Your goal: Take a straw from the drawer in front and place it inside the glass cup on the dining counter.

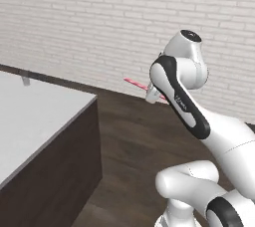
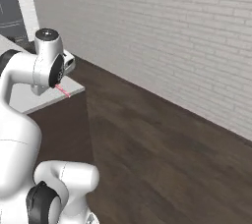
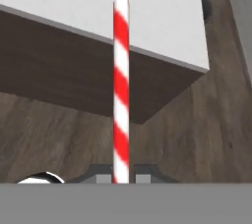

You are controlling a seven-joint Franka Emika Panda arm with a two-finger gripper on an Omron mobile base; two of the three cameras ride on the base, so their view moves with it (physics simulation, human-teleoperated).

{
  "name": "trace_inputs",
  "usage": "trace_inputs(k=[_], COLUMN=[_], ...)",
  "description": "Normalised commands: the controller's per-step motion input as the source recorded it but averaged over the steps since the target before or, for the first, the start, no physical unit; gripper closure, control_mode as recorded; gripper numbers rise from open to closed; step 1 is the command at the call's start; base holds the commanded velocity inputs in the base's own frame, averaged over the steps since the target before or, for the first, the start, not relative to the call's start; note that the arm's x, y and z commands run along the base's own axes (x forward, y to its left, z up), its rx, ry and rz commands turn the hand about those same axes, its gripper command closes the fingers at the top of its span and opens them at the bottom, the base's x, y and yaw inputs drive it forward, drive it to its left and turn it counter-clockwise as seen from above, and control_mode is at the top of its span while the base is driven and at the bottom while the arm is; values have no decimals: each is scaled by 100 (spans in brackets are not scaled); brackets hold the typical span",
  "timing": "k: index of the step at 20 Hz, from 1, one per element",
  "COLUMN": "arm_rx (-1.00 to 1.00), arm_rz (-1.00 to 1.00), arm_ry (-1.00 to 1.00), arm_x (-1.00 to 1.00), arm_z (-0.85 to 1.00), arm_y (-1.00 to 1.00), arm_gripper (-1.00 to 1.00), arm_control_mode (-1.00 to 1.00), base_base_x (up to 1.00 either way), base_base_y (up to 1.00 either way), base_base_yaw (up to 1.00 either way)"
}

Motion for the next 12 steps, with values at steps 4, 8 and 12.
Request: trace_inputs(k=[4, 8, 12], arm_rx=[0, 0, 0], arm_rz=[0, 0, 0], arm_ry=[0, 0, 0], arm_x=[0, 0, 0], arm_z=[0, 0, 0], arm_y=[0, 0, 0], arm_gripper=[100, 100, 100], arm_control_mode=[100, 100, 100], base_base_x=[70, 70, 71], base_base_y=[-63, -61, -61], base_base_yaw=[34, 34, 35])
